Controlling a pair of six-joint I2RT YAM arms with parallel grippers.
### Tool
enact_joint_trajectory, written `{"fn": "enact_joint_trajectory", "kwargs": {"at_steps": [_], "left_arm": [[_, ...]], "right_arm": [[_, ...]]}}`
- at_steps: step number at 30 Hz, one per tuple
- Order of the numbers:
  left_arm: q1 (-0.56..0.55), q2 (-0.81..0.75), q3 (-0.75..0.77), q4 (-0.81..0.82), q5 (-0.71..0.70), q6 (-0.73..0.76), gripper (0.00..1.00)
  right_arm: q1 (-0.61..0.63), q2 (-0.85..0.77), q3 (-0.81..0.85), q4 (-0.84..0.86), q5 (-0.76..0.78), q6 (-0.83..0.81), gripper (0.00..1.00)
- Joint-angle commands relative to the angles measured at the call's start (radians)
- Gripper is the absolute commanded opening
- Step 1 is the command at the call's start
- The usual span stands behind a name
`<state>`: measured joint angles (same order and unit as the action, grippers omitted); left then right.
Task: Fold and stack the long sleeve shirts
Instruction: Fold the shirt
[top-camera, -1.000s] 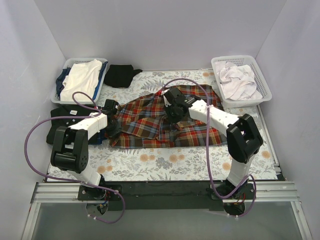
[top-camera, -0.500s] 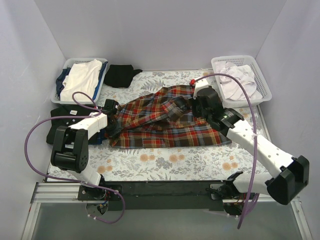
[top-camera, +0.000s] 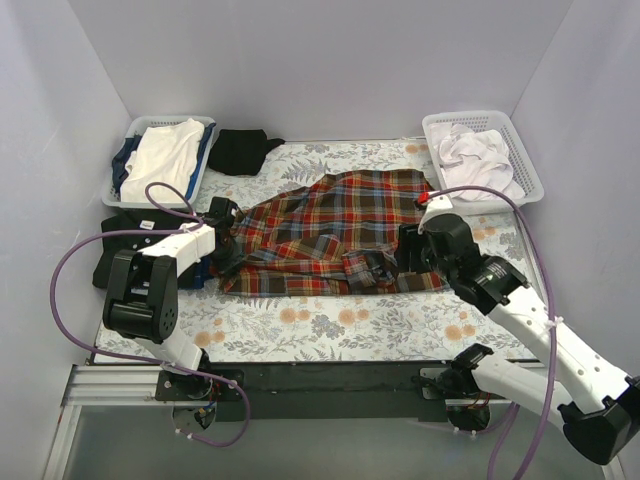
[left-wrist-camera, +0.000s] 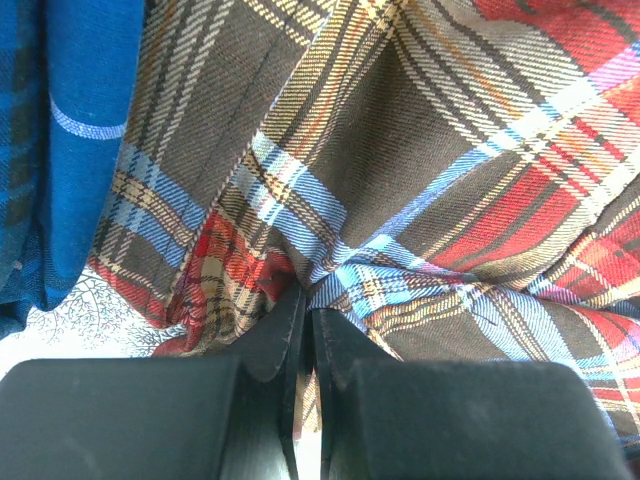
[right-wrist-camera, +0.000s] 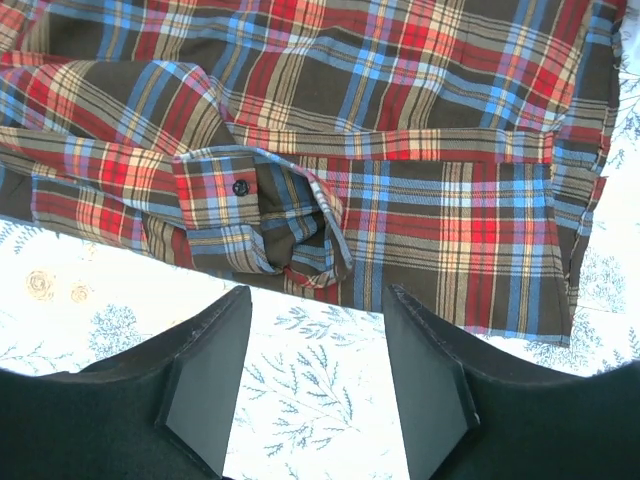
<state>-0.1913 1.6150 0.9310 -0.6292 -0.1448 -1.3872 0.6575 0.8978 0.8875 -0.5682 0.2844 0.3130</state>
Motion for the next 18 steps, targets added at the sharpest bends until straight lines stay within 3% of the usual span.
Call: {"fn": "enact_joint_trajectory", "kwargs": {"at_steps": [1,6,7,10,11,14,18], "left_arm": [[0.004,0.037,-0.008,0.013,0.013,-0.001,0.0],[0.003,0.028,-0.004,0.013,0.014,0.001,0.0],[0.003,0.026,-0.004,0.013,0.016,0.001,0.0],[0.003,0.019,0.0,0.013,0.017,0.004,0.0],[0.004,0.019,0.008,0.013,0.016,0.008,0.0],[0.004,0.023,0.02,0.013,0.013,0.017,0.0],[0.003,0.028,0.031,0.014,0.01,0.025,0.0]], "right_arm": [[0.001,0.108,0.079,0.03,-0.086,-0.005,0.64],[0.002,0.433,0.293,-0.018,-0.247,0.009,0.64],[0.001,0.479,0.406,-0.051,-0.278,0.017,0.64],[-0.002,0.677,0.592,-0.19,-0.266,0.098,0.64],[-0.002,0.728,0.723,-0.244,-0.252,0.121,0.64],[-0.006,0.93,0.871,-0.395,-0.232,0.153,0.61],[-0.006,1.006,0.861,-0.43,-0.2,0.152,0.57]]}}
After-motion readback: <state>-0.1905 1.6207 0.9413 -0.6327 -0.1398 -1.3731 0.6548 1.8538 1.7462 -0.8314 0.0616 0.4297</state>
